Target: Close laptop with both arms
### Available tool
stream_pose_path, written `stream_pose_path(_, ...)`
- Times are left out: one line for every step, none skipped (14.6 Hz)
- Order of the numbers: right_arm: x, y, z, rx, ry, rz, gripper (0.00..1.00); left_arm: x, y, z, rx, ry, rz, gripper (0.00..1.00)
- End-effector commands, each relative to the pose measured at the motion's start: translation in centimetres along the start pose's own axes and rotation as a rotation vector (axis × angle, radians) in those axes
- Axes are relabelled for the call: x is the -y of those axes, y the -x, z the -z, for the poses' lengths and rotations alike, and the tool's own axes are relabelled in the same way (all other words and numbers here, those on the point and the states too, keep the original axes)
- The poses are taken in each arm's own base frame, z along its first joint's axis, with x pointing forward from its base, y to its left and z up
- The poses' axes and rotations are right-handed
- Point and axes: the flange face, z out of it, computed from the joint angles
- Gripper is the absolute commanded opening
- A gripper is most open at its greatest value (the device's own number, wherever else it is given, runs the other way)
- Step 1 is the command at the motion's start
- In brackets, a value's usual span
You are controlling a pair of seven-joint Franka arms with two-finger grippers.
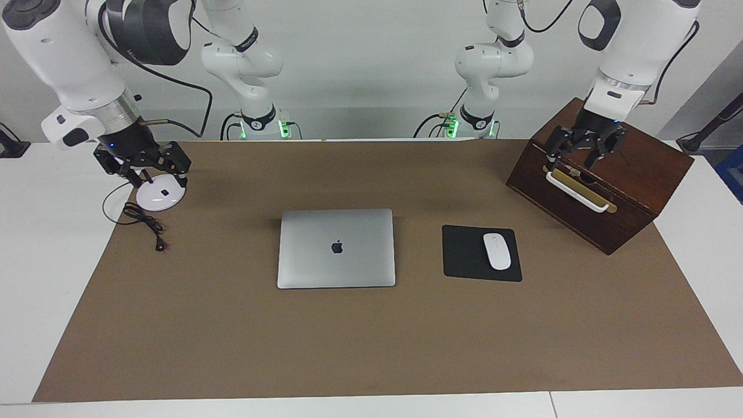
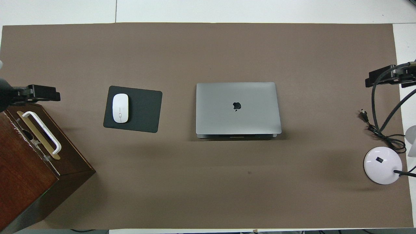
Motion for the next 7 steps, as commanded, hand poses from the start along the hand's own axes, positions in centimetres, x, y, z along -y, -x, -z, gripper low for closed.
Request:
stream_pose_path(-0.2,0.7,0.1,0.007,-0.009,-0.021,1.0,1.5,-2.7,1.7,0.024,-0.024,0.017,1.0)
stream_pose_path(-0.2,0.8,-0.2,0.012,-0.009,-0.021,1.0,1.6,-2.9,1.6,0.041,-0.025,0.017,1.0)
stream_pose_path(-0.2,0.8,-0.1,0.01,-0.009,-0.021,1.0,1.6,-2.9,1.1,0.069,-0.023,0.018,1.0)
stream_pose_path(-0.2,0.9,0.0,0.009,-0.009,-0.021,1.0,1.5,-3.1,0.9,0.085,-0.02,0.017,1.0)
stream_pose_path(-0.2,1.0,-0.1,0.01,-0.01,-0.02,1.0,1.2,-3.2,0.3,0.102,-0.019,0.013,1.0)
stream_pose_path(-0.2,1.0,-0.1,0.01,-0.01,-0.02,1.0,1.0,-3.2,-0.1,0.111,-0.016,0.01,1.0)
stream_pose_path(-0.2,1.0,-0.1,0.012,-0.01,-0.02,1.0,1.0,-3.5,-0.8,0.121,-0.016,0.01,1.0)
